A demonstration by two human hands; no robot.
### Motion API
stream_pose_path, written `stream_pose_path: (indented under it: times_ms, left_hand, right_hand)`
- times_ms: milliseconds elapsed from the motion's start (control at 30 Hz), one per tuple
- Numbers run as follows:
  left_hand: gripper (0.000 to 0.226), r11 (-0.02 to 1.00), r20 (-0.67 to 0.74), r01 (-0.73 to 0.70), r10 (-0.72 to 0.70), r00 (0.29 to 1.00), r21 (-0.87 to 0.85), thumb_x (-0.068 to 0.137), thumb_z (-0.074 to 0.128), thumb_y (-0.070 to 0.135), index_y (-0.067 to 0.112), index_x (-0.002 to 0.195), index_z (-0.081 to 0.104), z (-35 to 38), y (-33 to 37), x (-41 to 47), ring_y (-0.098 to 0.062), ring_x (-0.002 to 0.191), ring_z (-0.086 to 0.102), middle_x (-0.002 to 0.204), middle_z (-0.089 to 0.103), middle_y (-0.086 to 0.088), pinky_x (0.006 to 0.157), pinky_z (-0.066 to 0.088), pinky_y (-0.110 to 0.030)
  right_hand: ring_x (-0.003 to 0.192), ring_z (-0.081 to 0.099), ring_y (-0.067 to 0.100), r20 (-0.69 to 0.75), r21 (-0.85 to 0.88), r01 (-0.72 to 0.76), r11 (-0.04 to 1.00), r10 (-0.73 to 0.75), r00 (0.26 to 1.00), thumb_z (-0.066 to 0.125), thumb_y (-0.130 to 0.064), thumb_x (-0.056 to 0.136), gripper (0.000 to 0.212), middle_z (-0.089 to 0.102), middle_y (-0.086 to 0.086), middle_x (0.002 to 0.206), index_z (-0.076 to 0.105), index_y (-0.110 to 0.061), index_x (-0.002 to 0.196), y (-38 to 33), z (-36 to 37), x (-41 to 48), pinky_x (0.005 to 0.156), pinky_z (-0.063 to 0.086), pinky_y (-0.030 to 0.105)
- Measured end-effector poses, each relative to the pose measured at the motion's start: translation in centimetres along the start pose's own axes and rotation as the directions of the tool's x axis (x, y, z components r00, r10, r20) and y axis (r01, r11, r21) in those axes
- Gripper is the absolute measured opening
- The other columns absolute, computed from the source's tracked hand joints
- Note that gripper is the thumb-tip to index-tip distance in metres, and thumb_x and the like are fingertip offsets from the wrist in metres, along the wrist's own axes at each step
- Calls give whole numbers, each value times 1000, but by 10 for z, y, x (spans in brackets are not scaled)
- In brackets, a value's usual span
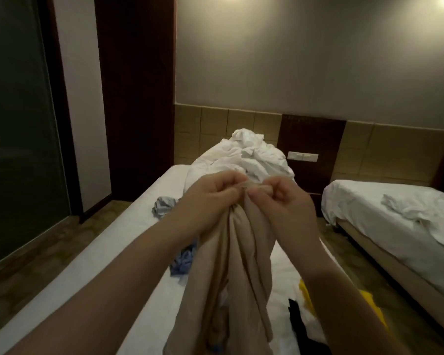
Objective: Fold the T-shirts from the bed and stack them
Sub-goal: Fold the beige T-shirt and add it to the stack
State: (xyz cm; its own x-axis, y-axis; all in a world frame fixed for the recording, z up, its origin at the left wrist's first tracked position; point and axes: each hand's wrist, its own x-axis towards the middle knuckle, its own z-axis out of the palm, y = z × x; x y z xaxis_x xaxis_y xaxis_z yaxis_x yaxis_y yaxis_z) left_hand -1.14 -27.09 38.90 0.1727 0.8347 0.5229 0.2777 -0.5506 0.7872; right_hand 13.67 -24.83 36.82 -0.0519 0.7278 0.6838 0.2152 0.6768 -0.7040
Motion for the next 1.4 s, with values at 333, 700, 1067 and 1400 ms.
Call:
stream_pose_path:
  times_ms: [333, 700, 1067, 1400]
  left_hand:
    - [10, 980, -102, -119, 136, 985, 159, 90, 57, 18, 15, 92, 67, -36, 47, 78, -10, 77, 57, 81, 65, 1, 73, 45, -25]
    - [10, 992, 113, -5, -9, 994, 123, 92, 51, 32, 25, 94, 57, -50, 29, 77, -8, 80, 62, 91, 62, 3, 74, 52, -23]
    - [50, 913, 163, 60, -137, 977, 403, 85, 56, 52, 8, 106, 67, -13, 5, 63, -21, 95, 65, 101, 69, -7, 89, 53, -38]
    - [28, 953, -27, 274, -273, 962, 129, 85, 62, 39, 13, 77, 68, -7, -45, 40, -9, 61, 65, 74, 69, -1, 55, 50, -17]
  right_hand:
    - [71, 51, 5, 103, -192, 37, 981, -18, 995, 69, -32, 81, 18, 57, -7, 75, 61, -17, 85, -51, -14, 109, 63, 41, 18]
    - [68, 46, 3, 255, -369, 279, 887, -192, 948, 63, -26, 87, 15, 52, -9, 74, 51, -21, 79, -67, -29, 129, 58, 36, 15]
    - [65, 46, 0, 320, -340, 218, 915, -106, 941, 70, -25, 81, 14, 54, -8, 70, 60, -16, 83, -74, -48, 122, 57, 35, 6]
    - [72, 51, 6, 220, -321, 58, 945, 15, 975, 70, -25, 81, 15, 60, 0, 80, 61, -13, 83, -54, -88, 115, 57, 39, 6]
